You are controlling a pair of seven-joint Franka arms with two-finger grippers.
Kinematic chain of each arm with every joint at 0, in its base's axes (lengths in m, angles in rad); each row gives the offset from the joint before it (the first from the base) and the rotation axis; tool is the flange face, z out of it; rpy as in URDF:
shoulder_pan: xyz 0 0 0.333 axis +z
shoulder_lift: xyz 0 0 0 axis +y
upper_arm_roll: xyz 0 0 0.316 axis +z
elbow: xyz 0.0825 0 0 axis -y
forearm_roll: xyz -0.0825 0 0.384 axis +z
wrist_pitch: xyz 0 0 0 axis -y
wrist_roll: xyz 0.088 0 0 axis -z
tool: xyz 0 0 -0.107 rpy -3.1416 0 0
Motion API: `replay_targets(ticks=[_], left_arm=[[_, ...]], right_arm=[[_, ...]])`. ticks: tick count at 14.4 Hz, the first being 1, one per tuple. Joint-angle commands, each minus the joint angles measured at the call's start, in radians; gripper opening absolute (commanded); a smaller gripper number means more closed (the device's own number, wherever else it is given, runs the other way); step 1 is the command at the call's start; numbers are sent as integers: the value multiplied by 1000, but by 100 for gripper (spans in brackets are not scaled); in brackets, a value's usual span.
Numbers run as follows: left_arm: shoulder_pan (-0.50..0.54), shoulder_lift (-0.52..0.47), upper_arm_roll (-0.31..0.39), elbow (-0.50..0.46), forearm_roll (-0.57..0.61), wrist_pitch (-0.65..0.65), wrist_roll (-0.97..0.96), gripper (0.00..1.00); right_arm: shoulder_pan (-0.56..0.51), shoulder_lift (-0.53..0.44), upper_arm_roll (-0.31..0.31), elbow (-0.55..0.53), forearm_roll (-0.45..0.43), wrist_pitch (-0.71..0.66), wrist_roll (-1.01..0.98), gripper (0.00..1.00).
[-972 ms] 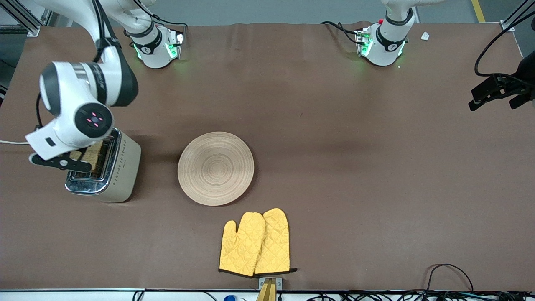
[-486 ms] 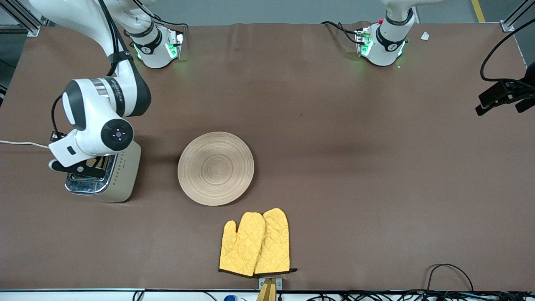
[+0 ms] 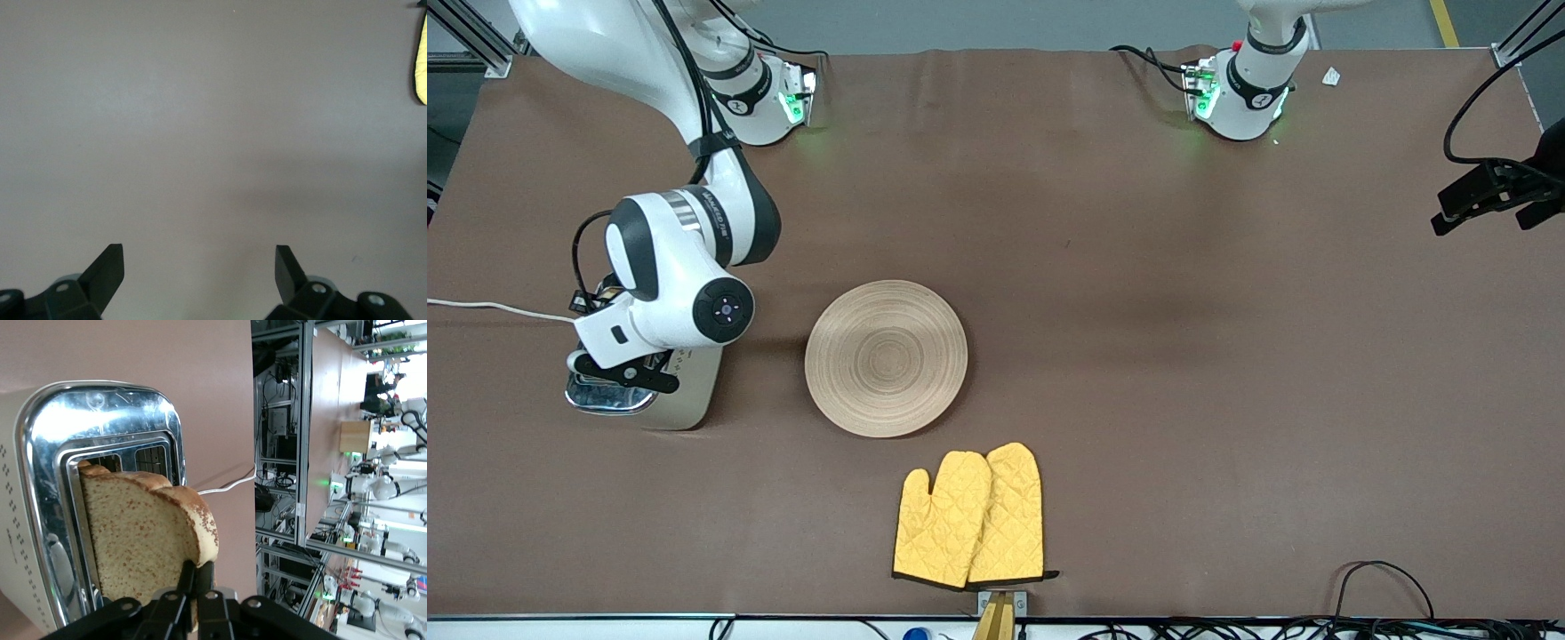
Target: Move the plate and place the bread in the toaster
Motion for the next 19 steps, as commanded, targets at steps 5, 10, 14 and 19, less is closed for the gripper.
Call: replay_targets(ticks=[5, 10, 14, 19], left_arm=[[-22, 12, -39, 4, 5, -6, 9, 100], [-34, 22, -60, 4, 6, -2, 11, 100], [-34, 20, -68, 4, 46, -2, -9, 100], [-26, 12, -93, -4, 57, -4, -49, 100]], right_arm=[[-14, 33, 4, 45, -9, -13, 47, 95], [-115, -43, 9, 158, 288, -8, -3, 100], [-176, -143, 6, 197, 472, -18, -116, 100], [-264, -319, 6, 190, 660, -2, -377, 100]])
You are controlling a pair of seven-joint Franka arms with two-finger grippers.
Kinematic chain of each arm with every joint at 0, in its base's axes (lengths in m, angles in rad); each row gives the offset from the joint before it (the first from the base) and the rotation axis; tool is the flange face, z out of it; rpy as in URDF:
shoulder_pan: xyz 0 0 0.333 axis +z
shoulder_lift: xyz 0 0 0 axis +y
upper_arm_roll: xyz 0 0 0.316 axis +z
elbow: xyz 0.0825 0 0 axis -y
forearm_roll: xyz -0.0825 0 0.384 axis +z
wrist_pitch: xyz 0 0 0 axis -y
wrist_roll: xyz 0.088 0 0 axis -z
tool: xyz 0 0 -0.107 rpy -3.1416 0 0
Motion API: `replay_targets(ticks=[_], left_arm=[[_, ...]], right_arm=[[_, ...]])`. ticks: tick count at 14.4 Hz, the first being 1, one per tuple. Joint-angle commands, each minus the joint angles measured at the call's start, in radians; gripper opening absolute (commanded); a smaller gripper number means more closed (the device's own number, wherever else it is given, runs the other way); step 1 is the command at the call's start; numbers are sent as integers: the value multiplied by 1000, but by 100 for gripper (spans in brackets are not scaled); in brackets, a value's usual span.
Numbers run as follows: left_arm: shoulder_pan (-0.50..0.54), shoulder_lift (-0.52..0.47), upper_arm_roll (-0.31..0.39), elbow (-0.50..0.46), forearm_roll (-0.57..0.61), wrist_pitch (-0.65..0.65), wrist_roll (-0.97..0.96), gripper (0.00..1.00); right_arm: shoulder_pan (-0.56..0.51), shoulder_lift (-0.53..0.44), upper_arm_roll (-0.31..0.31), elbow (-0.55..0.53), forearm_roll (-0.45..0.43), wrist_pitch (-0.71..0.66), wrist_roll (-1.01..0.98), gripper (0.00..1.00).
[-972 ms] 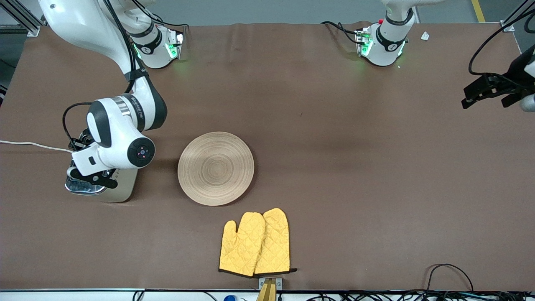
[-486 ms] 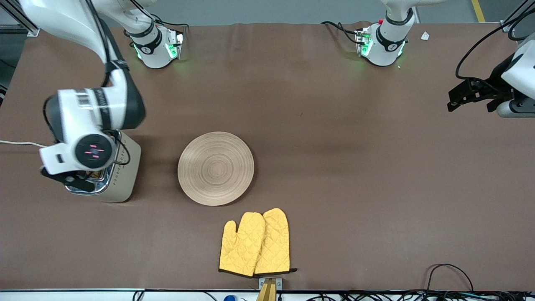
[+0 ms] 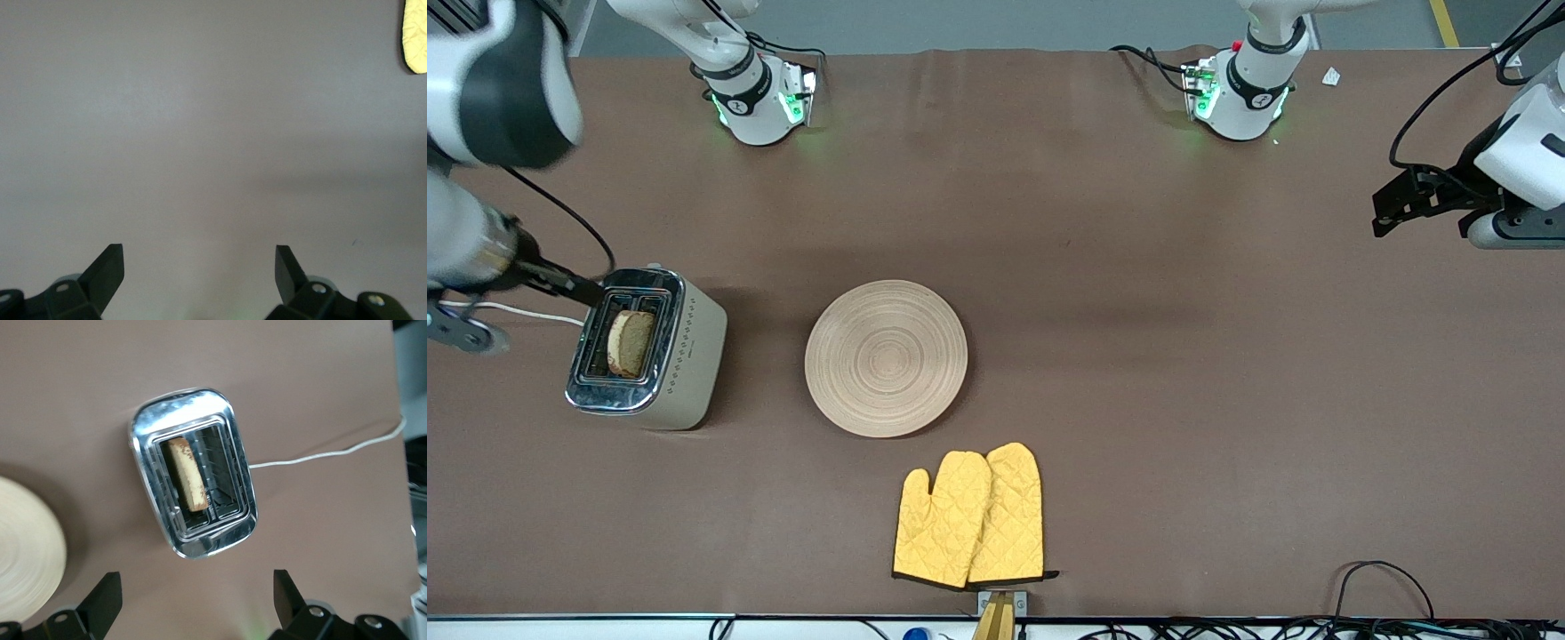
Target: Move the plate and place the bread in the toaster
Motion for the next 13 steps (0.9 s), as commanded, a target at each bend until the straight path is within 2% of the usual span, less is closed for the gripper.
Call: replay_targets(ticks=[1, 5, 8, 11, 13], left_arm=[[6, -14, -12, -6, 17, 0, -35, 100], [13, -20, -18, -29, 5, 4, -58, 100], [15, -18, -17, -18, 11, 10, -37, 100], [15, -9, -17, 5, 14, 9, -35, 100], [17, -6, -17, 8, 17, 9, -18, 100]], right_arm=[[-62, -93, 12, -30, 80, 17, -165, 100], [-136, -156, 11, -32, 184, 10, -330, 100], [-145, -169, 9, -58, 188, 30, -371, 100], [-156, -218, 9, -177, 218, 168, -368, 100], [-154, -219, 11, -182, 218, 180, -365, 100]])
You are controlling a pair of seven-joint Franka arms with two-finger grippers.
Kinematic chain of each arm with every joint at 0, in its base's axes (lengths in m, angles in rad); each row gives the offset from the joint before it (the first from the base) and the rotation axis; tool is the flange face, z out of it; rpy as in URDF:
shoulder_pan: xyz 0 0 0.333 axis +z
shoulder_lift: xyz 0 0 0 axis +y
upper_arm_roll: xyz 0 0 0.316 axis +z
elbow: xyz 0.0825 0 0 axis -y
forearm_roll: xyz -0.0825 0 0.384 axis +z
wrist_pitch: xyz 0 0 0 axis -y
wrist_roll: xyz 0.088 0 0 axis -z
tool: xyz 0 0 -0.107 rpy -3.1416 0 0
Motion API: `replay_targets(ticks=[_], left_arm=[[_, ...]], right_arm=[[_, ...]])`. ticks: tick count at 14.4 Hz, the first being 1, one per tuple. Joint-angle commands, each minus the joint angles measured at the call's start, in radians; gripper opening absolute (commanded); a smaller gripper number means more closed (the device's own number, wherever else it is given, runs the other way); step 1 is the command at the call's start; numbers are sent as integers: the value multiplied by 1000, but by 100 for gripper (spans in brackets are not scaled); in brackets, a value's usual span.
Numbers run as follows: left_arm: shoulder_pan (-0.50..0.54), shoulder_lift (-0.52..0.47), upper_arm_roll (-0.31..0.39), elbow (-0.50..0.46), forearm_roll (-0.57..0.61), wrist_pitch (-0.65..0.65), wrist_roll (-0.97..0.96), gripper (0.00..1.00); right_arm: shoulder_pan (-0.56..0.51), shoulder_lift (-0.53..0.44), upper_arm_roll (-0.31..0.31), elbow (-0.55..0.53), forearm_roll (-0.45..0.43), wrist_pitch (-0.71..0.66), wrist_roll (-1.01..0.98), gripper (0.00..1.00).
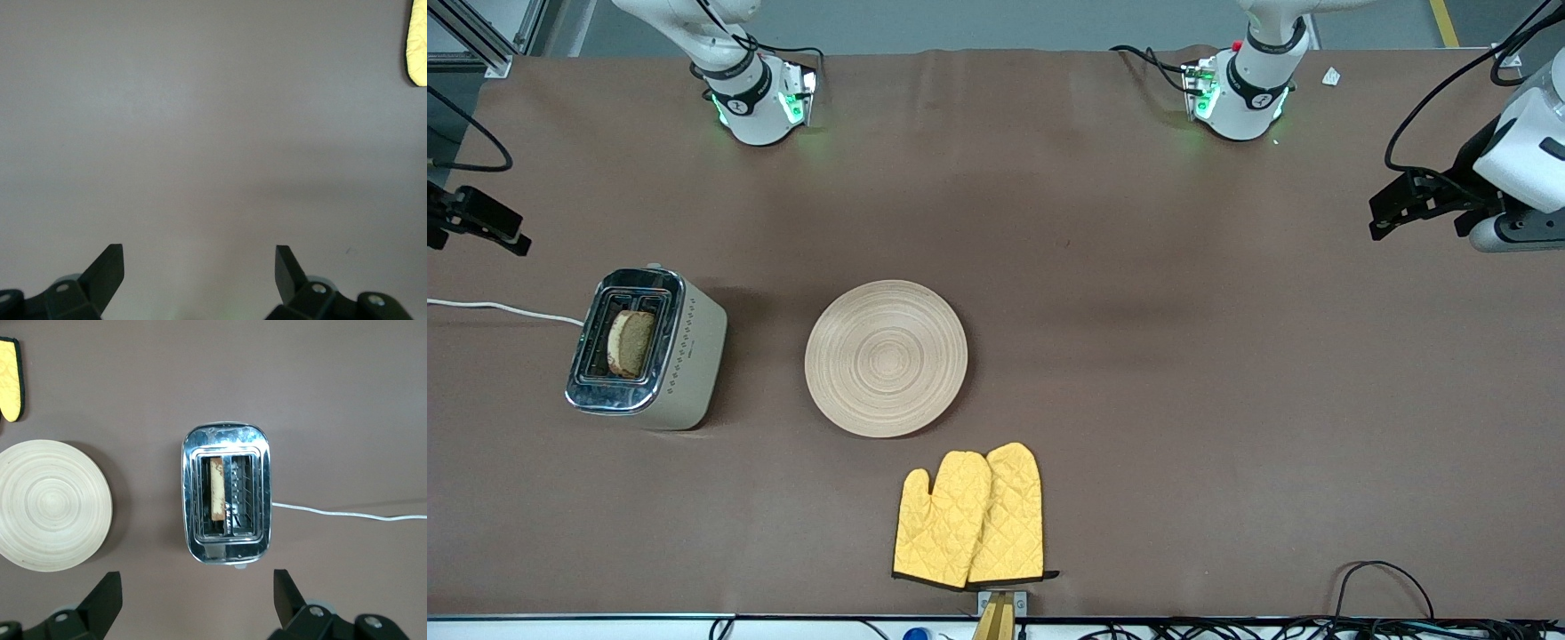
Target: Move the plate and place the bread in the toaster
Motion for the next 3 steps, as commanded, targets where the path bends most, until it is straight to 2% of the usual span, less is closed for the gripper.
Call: replay_targets(ticks=[1, 3], left_arm=[[10, -5, -9, 9, 17, 1, 27, 100], [10, -5, -9, 9, 18, 1, 27, 100]], right_arm=[[-22, -58, 11, -70, 27, 34, -13, 100], [-21, -58, 11, -72, 33, 34, -13, 100]])
